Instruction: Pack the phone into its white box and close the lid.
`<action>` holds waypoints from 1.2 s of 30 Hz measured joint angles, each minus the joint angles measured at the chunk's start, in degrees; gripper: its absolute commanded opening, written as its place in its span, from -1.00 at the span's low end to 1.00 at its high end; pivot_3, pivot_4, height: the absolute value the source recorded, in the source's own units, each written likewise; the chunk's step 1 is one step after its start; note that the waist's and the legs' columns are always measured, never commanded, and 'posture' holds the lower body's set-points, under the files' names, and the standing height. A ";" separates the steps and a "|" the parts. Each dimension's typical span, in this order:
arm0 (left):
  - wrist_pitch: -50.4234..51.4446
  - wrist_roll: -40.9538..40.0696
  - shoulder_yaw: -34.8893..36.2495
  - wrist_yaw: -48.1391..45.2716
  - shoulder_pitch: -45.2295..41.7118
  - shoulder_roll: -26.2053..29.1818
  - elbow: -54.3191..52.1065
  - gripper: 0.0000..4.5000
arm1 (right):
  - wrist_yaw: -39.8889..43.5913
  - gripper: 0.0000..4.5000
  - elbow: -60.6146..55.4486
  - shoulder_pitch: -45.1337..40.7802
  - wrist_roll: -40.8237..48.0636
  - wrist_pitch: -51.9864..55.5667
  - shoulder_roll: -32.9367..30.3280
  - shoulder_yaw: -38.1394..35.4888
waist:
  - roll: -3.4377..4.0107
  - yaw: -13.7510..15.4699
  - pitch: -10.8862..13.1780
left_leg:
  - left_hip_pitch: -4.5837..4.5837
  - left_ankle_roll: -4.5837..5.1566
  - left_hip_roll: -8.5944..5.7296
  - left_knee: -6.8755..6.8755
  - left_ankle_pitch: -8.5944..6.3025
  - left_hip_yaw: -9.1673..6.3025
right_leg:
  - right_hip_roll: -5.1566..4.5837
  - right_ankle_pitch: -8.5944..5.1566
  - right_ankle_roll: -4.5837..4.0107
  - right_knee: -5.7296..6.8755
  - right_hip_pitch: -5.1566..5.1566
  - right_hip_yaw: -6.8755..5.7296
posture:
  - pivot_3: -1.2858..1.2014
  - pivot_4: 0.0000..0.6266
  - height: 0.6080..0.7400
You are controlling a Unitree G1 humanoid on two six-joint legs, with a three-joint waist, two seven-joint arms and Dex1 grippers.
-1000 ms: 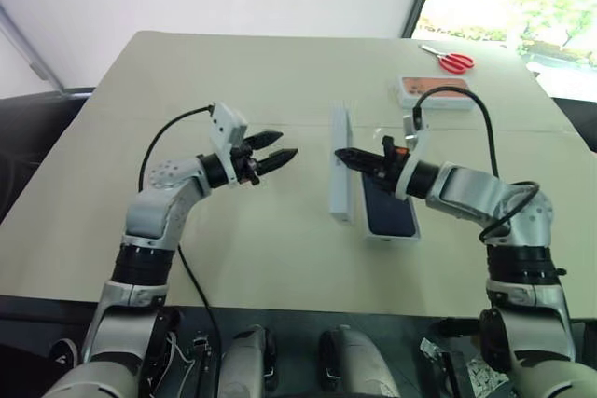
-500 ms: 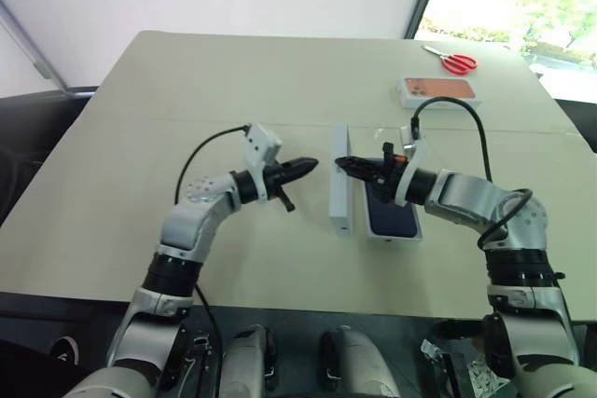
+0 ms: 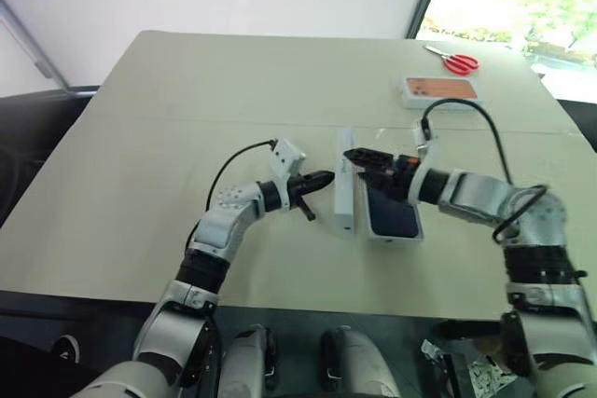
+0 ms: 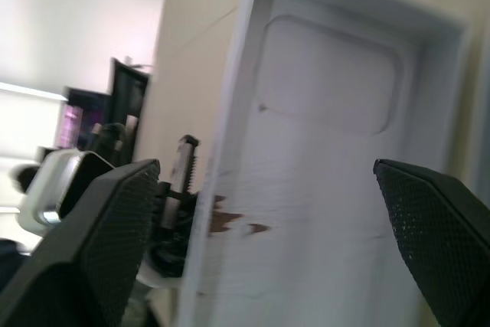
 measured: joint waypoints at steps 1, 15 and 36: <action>-0.06 0.02 -0.04 -0.01 -0.01 -0.18 0.13 -1.00 | 3.72 0.97 -0.27 -1.99 -4.57 -1.88 -2.06 0.70 | 0.00 -0.03 0.00 | -0.01 0.01 0.00 0.01 0.00 -0.01 | 0.01 0.02 0.03 -0.03 -0.01 0.00 | 0.03 -0.52 1.00; -6.31 3.63 -2.18 -1.23 -4.70 -7.46 10.98 -1.00 | 39.26 -0.07 1.68 -1.06 -60.55 -34.05 -11.48 18.43 | -0.03 1.26 -0.01 | -0.03 0.03 -0.01 0.06 -0.01 0.00 | 0.02 0.07 0.11 -0.08 0.00 -0.01 | 0.03 -0.52 1.00; -1.12 3.73 -0.49 -3.55 -2.08 -2.40 9.97 -1.00 | 47.87 -0.97 5.47 4.43 -78.76 -45.35 -10.83 15.45 | -0.01 1.04 -0.02 | 0.05 -0.01 0.00 0.10 0.02 -0.01 | -0.05 0.11 0.03 0.01 0.04 -0.02 | 0.03 -0.52 1.00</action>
